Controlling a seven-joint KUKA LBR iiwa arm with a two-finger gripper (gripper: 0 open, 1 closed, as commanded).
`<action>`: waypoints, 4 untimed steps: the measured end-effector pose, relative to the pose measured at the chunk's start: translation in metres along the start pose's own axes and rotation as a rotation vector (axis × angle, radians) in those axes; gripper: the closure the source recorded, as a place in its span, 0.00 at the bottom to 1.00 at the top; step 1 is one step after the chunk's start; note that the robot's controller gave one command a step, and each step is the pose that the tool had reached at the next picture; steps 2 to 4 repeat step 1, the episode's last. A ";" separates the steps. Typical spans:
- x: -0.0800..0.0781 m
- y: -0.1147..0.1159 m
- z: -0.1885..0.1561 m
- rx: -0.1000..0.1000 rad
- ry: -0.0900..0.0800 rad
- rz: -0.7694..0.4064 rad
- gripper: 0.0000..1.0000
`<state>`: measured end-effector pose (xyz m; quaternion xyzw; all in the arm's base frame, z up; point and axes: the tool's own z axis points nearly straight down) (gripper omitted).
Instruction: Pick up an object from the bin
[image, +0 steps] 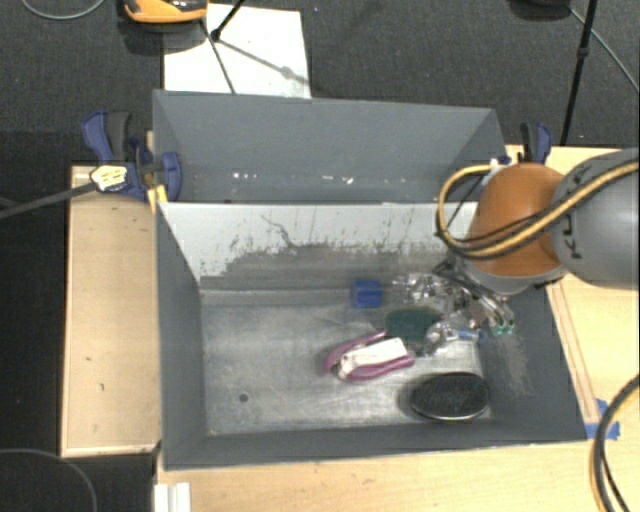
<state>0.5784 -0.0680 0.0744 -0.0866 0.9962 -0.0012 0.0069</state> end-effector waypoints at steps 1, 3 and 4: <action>-0.005 0.003 -0.168 -0.001 0.003 -0.008 1.00; -0.005 0.003 -0.168 -0.001 0.003 -0.008 1.00; -0.005 0.003 -0.168 -0.001 0.003 -0.008 1.00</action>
Offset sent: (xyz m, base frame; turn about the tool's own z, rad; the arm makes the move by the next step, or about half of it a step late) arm -0.0004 0.0036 0.1620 -0.0131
